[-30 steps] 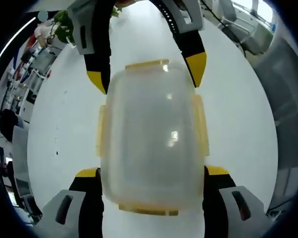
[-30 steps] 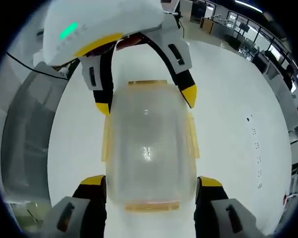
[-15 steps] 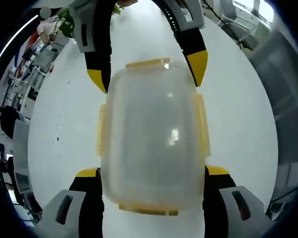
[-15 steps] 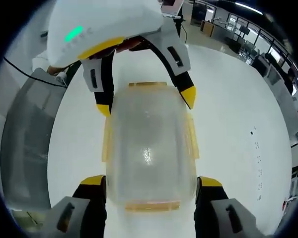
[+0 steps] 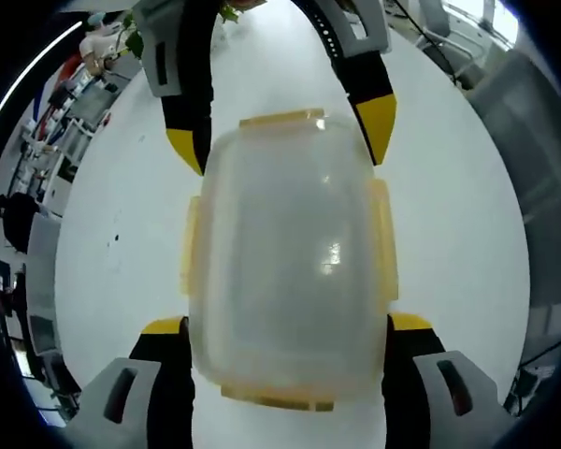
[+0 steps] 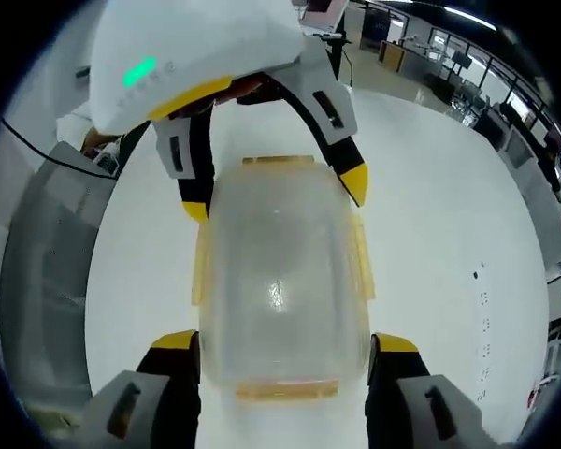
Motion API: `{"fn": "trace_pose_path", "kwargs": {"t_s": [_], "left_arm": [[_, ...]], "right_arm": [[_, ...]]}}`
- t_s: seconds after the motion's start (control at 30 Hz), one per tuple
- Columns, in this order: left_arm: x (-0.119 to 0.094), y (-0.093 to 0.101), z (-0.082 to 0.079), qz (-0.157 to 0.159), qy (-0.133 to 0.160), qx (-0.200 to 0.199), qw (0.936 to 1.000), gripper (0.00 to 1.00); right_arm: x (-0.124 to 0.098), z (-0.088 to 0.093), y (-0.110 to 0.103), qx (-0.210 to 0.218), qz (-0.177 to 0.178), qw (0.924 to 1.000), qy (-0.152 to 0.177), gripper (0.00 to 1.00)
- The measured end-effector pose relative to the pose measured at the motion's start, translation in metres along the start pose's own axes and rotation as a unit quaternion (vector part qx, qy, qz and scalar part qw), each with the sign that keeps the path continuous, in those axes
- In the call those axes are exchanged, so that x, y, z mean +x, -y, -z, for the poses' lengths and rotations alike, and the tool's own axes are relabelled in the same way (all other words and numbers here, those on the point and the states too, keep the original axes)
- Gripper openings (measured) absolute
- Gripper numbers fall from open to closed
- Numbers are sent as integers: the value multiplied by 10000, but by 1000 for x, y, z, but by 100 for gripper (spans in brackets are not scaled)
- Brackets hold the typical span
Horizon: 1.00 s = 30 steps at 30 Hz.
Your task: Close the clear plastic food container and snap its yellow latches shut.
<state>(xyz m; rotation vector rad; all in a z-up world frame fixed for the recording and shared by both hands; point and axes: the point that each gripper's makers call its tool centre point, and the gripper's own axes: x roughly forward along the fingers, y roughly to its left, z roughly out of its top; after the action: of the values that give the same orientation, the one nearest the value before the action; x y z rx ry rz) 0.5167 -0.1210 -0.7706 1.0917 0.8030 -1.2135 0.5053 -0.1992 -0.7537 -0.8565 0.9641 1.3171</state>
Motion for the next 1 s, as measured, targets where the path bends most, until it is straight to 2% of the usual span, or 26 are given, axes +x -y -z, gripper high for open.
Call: {"fn": "trace_pose_path", "kwargs": {"t_s": [0.4,0.73,1.0], "left_arm": [[0,-11,8,2,8,-2,10000,82],[-1,-7,11,-1,-7,-35,10000,81],[-2,-7,16,-23,-41,64,10000,82]], "right_arm": [[3,-8,12,-71,-28,10000,-23,72],[3,-9,10,-233,-102,9996,-101,72],[5,-12,9,-177,-38,9998,-129,72]]}}
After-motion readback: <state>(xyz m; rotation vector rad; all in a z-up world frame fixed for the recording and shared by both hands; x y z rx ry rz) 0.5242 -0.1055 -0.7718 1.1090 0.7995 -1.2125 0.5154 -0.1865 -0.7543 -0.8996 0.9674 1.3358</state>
